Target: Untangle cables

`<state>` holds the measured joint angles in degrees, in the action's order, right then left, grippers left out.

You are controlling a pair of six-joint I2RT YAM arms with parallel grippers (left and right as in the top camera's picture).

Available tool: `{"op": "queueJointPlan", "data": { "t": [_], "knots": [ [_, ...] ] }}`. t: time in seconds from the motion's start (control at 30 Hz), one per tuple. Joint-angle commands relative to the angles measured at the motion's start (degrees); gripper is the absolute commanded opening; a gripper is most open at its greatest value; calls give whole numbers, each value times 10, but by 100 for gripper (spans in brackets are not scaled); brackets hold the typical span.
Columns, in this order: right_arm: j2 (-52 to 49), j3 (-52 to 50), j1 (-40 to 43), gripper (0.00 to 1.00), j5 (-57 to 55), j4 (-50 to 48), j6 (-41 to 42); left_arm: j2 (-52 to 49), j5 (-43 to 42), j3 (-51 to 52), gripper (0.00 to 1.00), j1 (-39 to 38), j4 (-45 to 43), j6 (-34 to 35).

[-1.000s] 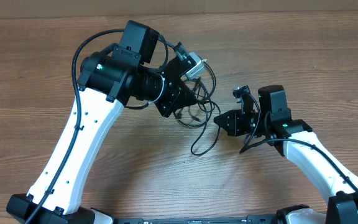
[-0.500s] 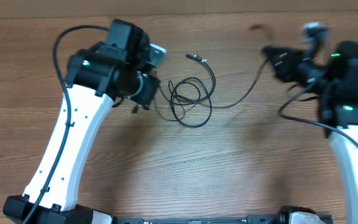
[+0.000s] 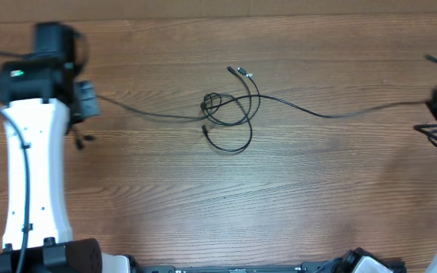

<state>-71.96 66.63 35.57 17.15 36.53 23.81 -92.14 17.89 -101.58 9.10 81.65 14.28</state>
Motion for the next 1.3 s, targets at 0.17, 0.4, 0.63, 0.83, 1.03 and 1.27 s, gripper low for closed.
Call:
{"op": "queueJointPlan", "data": {
  "t": [0.17,0.4,0.63,0.83,1.03,1.27],
  "knots": [
    [2,6,106,4,-132,44,46,14,-77,-14,4,160,-1,78],
    [1,5,96,4,-26,34,59,14,-368,-14,4,201,-53,-9],
    [-1,5,-27,4,177,-24,-70,14,-525,-14,4,99,-97,-138],
    [-2,5,-190,4,207,-3,-170,14,-494,-14,16,-20,-90,-206],
    [-2,5,-331,15,207,23,-224,14,-425,-14,51,-83,-79,-207],
    [-2,5,-405,76,90,54,-224,14,-426,-14,55,-129,-68,-207]
  ]
}}
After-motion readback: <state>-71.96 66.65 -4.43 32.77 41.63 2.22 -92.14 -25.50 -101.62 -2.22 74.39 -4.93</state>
